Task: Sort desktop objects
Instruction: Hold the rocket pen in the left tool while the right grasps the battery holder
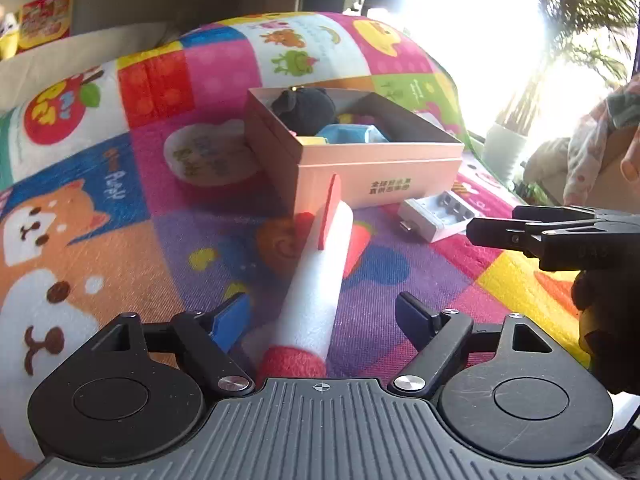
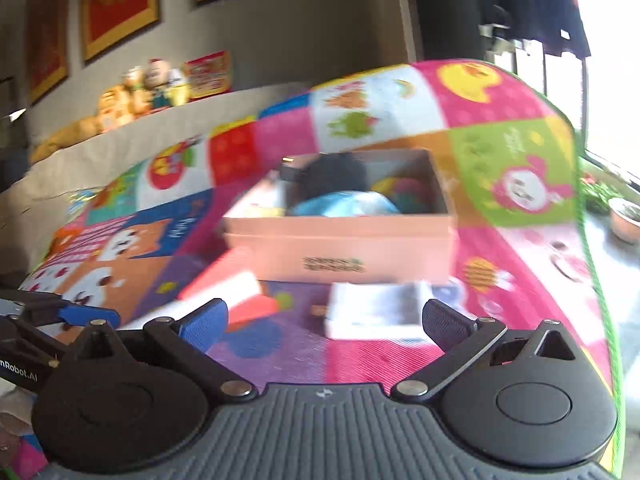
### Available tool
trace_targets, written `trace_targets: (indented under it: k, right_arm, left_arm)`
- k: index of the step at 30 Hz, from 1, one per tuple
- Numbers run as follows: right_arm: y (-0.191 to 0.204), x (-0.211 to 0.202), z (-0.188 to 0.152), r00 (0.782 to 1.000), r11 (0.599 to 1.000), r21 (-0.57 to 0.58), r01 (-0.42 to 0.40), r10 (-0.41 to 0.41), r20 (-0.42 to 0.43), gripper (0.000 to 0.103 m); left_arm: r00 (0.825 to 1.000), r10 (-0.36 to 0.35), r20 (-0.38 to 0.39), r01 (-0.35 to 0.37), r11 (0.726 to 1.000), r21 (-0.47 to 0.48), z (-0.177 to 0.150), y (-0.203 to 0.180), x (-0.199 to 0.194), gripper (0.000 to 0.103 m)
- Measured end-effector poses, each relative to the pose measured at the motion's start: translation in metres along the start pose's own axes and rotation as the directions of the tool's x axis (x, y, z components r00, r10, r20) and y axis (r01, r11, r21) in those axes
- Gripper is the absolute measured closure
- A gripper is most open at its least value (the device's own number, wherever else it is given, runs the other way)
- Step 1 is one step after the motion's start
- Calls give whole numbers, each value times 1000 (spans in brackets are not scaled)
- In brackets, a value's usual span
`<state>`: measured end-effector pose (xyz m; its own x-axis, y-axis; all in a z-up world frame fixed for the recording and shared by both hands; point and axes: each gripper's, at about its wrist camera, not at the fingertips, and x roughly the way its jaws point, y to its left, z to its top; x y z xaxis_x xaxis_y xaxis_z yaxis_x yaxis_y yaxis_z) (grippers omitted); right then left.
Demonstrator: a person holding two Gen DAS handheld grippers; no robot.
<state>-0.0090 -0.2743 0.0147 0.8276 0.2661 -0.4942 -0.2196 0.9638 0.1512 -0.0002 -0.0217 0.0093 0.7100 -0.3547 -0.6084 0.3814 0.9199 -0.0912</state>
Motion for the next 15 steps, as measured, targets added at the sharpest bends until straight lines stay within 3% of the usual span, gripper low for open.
trace_targets:
  k: [1,3,7,11,15]
  right_arm:
    - [-5,3,-4,1000,1000,20,13,-13,-15,0]
    - [-12,8,-6,999,998,60,24,-21,-46,0]
    - [-15,17,-6,995,997,79,21,-13,-101,0]
    - [-14,26,-5,988,996,85,23,-10,-152,0]
    - [-10,28,-7,987,997,70,34,-23,-159,0]
  left_arm:
    - [1000,9,-5,-9,1000,22,1,-3,5,22]
    - [1000,21,-21,-21,999,45,-1,-6,11,39]
    - [998,51,-22,-50,998,45,-5,-3,5,59]
    - [992,125,-28,-124,992,17,-10,13,-12,62]
    - [971,238,-30,-239,970,-42,-14,37,-25,59]
